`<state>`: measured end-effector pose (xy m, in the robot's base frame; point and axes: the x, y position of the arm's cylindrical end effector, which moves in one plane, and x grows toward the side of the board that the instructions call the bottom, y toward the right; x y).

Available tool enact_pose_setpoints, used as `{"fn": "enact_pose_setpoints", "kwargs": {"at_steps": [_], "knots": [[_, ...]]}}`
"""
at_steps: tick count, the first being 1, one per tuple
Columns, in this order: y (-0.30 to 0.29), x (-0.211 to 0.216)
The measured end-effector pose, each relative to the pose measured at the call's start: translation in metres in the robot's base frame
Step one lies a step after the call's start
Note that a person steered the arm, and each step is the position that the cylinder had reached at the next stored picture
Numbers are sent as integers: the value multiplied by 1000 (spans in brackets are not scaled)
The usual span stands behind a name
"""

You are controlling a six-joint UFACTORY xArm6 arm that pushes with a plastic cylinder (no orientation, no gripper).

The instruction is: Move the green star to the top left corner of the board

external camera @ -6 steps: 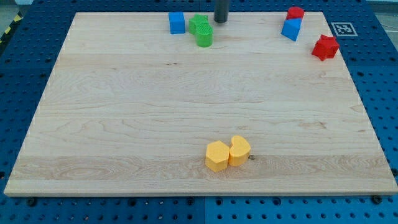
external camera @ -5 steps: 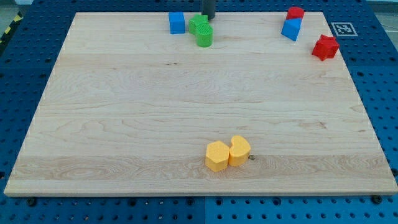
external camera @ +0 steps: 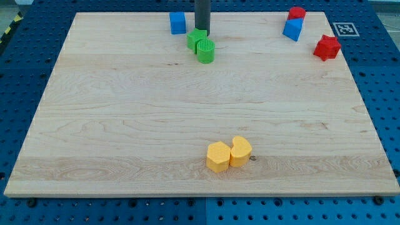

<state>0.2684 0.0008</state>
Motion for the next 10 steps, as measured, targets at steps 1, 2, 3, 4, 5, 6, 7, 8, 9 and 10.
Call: {"fn": "enact_pose_setpoints", "kwargs": {"at_steps": [1,2,3,4,5,6,7,8,9,10], "knots": [[21,0],[33,10],[33,28],[31,28],[21,28],[13,28],[12,30],[15,41],[15,48],[15,53]]}}
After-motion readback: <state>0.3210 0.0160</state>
